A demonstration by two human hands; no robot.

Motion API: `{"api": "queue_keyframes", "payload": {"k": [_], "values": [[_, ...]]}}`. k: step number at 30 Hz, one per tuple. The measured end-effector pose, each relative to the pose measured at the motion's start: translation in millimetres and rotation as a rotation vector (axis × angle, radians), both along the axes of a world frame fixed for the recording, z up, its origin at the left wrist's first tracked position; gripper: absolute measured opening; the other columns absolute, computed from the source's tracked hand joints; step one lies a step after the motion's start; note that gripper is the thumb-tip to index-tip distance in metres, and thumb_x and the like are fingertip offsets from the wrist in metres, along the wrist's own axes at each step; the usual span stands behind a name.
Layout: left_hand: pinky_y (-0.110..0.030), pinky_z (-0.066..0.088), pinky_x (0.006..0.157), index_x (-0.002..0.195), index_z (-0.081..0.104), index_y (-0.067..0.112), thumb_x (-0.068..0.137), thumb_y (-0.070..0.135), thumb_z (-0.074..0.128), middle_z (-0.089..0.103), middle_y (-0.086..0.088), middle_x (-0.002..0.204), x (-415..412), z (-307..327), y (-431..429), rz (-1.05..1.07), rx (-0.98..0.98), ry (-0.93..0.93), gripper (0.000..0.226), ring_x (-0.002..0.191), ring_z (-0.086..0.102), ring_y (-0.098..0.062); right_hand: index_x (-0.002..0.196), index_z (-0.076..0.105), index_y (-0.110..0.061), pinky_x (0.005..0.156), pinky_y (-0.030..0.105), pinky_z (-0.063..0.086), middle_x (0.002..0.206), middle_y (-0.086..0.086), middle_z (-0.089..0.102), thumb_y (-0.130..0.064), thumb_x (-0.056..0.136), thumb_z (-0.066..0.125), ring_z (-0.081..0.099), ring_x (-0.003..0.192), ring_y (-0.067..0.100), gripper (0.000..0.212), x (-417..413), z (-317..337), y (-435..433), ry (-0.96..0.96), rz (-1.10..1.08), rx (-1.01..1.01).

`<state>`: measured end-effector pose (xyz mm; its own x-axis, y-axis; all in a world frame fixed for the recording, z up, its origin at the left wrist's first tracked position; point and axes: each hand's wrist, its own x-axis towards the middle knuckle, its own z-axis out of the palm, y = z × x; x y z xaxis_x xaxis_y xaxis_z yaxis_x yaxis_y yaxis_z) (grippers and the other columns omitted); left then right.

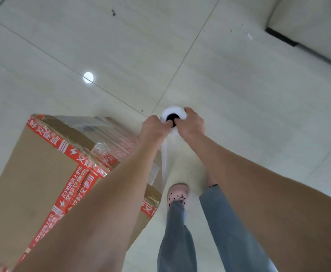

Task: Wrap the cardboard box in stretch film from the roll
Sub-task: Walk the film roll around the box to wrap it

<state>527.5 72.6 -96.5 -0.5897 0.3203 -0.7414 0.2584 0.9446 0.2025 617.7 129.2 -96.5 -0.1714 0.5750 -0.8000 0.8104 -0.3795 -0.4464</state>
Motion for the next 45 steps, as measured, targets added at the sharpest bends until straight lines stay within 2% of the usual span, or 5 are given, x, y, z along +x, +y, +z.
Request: {"api": "queue_keyframes", "payload": {"k": [8, 23, 32, 38, 45], "values": [[-0.031, 0.034, 0.058, 0.100, 0.055, 0.014, 0.084, 0.012, 0.045, 0.060, -0.006, 0.090, 12, 13, 48, -0.502, 0.018, 0.115, 0.019, 0.082, 0.056, -0.027, 0.109, 0.056, -0.024, 0.069, 0.028, 0.045, 0.125, 0.007, 0.057, -0.025, 0.091, 0.042, 0.059, 0.103, 0.029, 0.023, 4, -2, 24, -0.055, 0.032, -0.090], [-0.030, 0.040, 0.062, 0.089, 0.059, 0.014, 0.082, 0.009, 0.047, 0.062, -0.007, 0.095, -21, 1, 55, -0.409, -0.086, 0.080, 0.015, 0.082, 0.057, -0.027, 0.073, 0.039, -0.025, 0.047, 0.024, 0.026, 0.083, -0.005, 0.054, -0.016, 0.084, 0.043, 0.050, 0.077, 0.023, 0.015, -27, 2, 38, -0.098, 0.226, -0.048], [-0.033, 0.050, 0.059, 0.084, 0.059, 0.006, 0.079, 0.017, 0.056, 0.064, -0.009, 0.080, -72, -3, 44, 0.087, -0.042, -0.024, 0.013, 0.075, 0.064, -0.028, 0.136, 0.042, -0.028, 0.071, 0.026, 0.036, 0.121, -0.002, 0.054, -0.040, 0.078, 0.066, 0.056, 0.101, 0.020, 0.063, -66, 4, 48, -0.070, 0.164, 0.029], [-0.030, 0.056, 0.060, 0.088, 0.059, 0.004, 0.083, 0.024, 0.056, 0.068, -0.010, 0.071, -100, -2, 30, 0.401, -0.005, -0.115, 0.021, 0.054, 0.066, -0.022, 0.126, 0.049, -0.021, 0.077, 0.039, 0.056, 0.107, 0.001, 0.059, -0.032, 0.080, 0.062, 0.066, 0.082, 0.026, 0.049, -111, 4, 50, -0.019, 0.150, -0.153], [-0.031, 0.042, 0.071, 0.123, 0.054, 0.016, 0.084, 0.014, 0.051, 0.063, -0.010, 0.110, -125, 2, 49, -0.136, 0.047, 0.008, 0.039, 0.102, 0.059, -0.029, 0.099, 0.058, -0.017, 0.061, 0.033, 0.052, 0.078, 0.000, 0.057, -0.015, 0.078, 0.055, 0.061, 0.067, 0.026, 0.022, -135, 3, 51, -0.063, 0.248, -0.086]]}}
